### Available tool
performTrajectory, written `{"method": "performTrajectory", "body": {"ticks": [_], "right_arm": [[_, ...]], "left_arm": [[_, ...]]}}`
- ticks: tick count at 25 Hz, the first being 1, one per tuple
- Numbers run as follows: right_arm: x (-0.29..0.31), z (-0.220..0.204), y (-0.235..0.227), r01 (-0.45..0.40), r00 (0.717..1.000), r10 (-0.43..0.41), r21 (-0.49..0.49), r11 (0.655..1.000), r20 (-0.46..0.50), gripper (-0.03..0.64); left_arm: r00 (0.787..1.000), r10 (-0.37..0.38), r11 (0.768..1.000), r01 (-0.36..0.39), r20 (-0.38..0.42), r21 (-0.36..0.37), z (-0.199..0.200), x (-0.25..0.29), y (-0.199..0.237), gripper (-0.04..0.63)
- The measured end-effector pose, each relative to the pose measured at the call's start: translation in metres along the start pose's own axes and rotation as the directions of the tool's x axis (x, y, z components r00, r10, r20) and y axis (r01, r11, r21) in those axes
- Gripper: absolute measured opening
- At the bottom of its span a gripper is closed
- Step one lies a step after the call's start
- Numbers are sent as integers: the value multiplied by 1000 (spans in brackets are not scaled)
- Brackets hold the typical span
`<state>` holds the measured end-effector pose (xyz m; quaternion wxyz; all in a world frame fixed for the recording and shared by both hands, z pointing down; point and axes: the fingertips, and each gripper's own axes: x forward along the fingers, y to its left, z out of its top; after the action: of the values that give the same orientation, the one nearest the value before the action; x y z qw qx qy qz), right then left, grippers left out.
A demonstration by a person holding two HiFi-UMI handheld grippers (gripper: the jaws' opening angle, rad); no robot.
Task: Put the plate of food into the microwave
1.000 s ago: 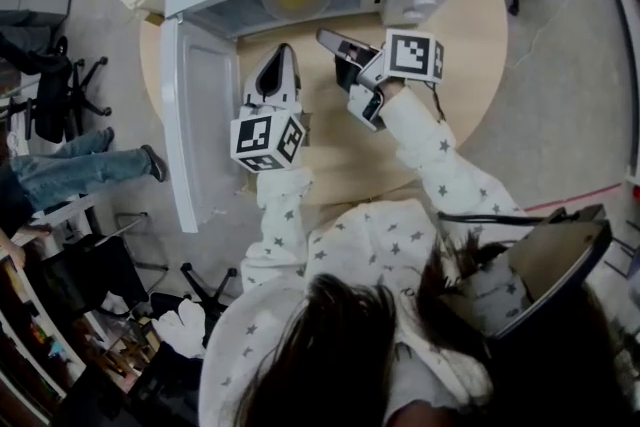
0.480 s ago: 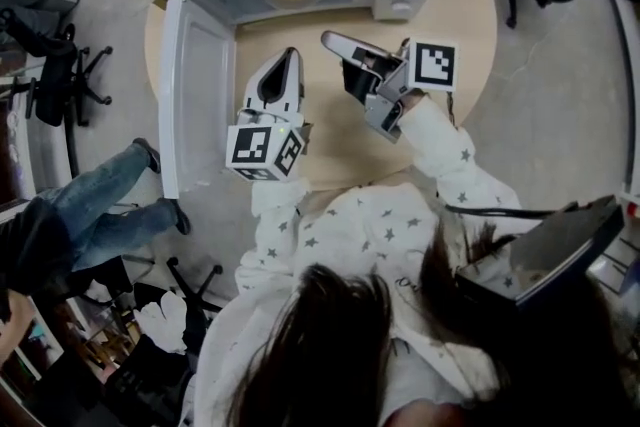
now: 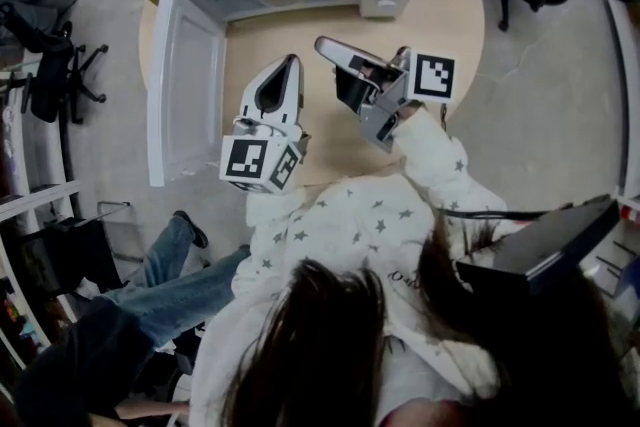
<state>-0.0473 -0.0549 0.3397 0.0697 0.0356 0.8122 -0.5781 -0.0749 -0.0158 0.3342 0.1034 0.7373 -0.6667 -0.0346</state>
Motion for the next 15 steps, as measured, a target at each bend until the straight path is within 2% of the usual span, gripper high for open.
{"method": "performTrajectory", "body": {"ticks": [15], "right_arm": [[2, -3, -5, 2, 1000, -2, -33, 999, 1, 6]], "left_arm": [[999, 11, 1000, -12, 30, 27, 6, 1, 4, 2]]}}
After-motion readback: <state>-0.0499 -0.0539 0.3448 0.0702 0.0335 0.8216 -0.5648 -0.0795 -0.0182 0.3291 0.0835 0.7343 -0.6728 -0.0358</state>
